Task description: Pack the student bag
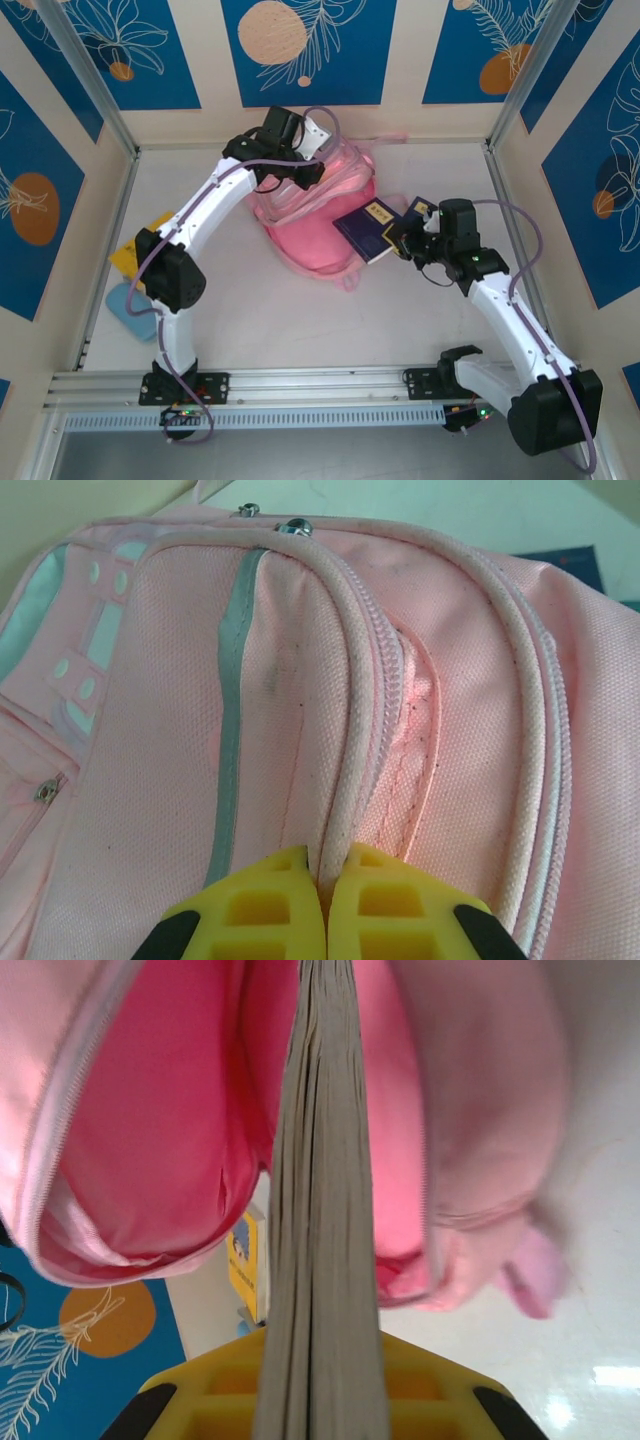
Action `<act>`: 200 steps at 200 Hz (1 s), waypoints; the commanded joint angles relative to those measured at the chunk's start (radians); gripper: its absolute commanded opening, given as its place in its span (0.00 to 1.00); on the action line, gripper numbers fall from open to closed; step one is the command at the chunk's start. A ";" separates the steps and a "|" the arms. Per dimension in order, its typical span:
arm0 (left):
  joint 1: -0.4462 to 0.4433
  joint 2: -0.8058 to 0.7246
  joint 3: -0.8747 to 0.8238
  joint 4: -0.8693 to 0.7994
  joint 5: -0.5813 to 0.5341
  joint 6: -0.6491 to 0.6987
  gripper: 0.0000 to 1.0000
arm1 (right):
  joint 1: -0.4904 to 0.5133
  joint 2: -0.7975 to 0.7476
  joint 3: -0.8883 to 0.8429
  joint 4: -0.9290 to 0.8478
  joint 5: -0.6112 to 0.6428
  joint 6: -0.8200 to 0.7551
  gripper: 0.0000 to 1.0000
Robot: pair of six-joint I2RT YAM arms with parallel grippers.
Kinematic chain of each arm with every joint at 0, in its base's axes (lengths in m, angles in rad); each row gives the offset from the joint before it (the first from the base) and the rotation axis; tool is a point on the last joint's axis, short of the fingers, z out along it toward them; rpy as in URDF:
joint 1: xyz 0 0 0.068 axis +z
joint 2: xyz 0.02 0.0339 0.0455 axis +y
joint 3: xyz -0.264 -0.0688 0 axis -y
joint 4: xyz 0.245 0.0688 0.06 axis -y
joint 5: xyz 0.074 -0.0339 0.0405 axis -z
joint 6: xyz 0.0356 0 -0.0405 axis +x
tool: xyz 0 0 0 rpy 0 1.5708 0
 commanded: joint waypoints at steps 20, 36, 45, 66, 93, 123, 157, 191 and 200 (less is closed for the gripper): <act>-0.057 -0.053 0.126 0.090 0.064 -0.126 0.00 | 0.061 0.148 0.016 0.307 0.024 0.057 0.00; -0.063 -0.053 0.127 0.097 0.064 -0.152 0.00 | 0.097 0.216 0.037 0.384 0.094 0.043 0.00; -0.065 -0.053 0.128 0.097 0.064 -0.163 0.00 | 0.110 0.260 0.055 0.407 0.129 0.043 0.00; -0.066 -0.053 0.126 0.092 0.061 -0.183 0.00 | 0.137 0.372 0.095 0.483 0.181 0.046 0.00; -0.066 -0.058 0.126 0.087 0.052 -0.202 0.00 | 0.170 0.539 0.157 0.581 0.242 0.062 0.00; -0.066 -0.058 0.126 0.088 0.030 -0.241 0.00 | 0.221 0.684 0.220 0.635 0.388 0.107 0.00; -0.065 -0.053 0.123 0.083 -0.010 -0.272 0.00 | 0.230 0.833 0.347 0.627 0.340 0.120 0.17; -0.059 -0.058 0.121 0.066 -0.050 -0.276 0.00 | 0.238 0.770 0.278 0.599 0.284 0.118 0.57; -0.057 -0.056 0.119 0.060 -0.060 -0.267 0.00 | 0.238 0.725 0.236 0.577 0.269 0.117 0.58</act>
